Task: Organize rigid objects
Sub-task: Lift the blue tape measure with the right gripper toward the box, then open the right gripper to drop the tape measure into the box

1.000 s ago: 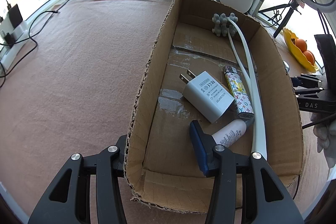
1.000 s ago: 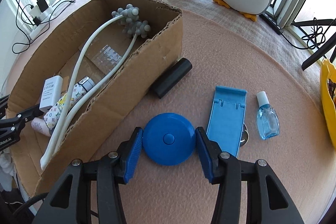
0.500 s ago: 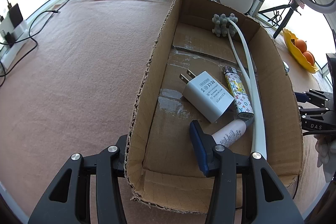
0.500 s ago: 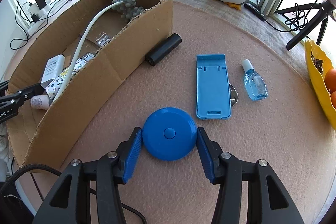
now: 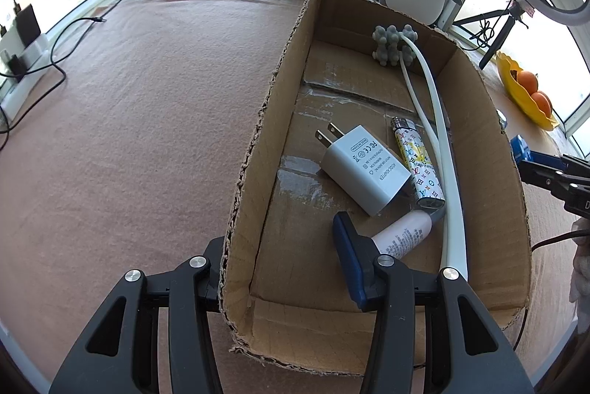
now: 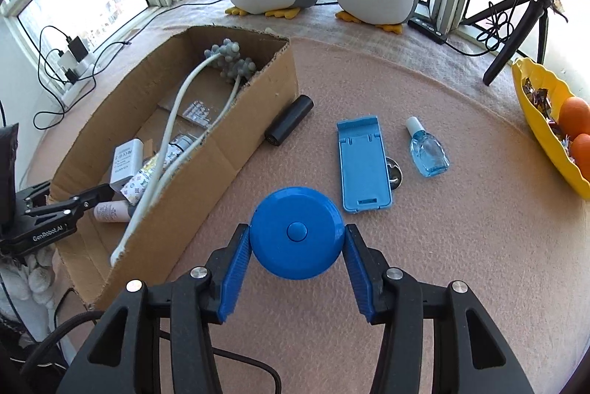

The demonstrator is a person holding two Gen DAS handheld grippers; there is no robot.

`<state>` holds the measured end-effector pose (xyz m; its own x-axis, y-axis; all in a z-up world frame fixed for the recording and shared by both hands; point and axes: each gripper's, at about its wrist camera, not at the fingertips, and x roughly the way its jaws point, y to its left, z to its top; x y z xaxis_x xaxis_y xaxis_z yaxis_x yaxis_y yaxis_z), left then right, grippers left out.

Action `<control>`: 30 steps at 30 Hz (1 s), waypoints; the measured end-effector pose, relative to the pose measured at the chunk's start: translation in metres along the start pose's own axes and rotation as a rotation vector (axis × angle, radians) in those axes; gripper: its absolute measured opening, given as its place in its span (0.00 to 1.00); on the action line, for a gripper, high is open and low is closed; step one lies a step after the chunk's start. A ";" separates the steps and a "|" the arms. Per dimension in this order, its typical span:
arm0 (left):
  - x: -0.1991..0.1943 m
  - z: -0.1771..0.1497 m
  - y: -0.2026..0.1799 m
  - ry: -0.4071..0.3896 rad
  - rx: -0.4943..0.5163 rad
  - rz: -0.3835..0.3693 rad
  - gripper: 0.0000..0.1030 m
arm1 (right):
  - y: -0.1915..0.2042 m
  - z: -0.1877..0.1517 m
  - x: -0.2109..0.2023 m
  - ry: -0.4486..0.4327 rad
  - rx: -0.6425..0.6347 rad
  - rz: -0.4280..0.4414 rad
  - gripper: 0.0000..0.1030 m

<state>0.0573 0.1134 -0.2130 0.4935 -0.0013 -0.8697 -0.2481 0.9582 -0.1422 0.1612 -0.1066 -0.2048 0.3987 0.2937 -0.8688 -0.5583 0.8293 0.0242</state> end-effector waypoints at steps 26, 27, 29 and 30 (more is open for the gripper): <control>0.000 0.000 0.000 0.000 0.002 0.001 0.46 | 0.099 0.047 -0.001 -0.092 -0.149 0.064 0.45; 0.000 0.000 -0.001 0.000 0.003 0.001 0.46 | 0.101 0.047 -0.001 -0.094 -0.152 0.062 0.46; 0.000 0.000 -0.001 0.001 0.003 0.001 0.46 | 0.103 0.047 -0.002 -0.102 -0.154 0.065 0.53; 0.000 0.000 -0.001 0.000 0.004 0.002 0.46 | 0.103 0.047 -0.003 -0.110 -0.152 0.064 0.58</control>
<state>0.0577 0.1125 -0.2128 0.4928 0.0003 -0.8701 -0.2459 0.9593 -0.1390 0.1362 0.0003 -0.1762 0.4314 0.4004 -0.8085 -0.6849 0.7286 -0.0047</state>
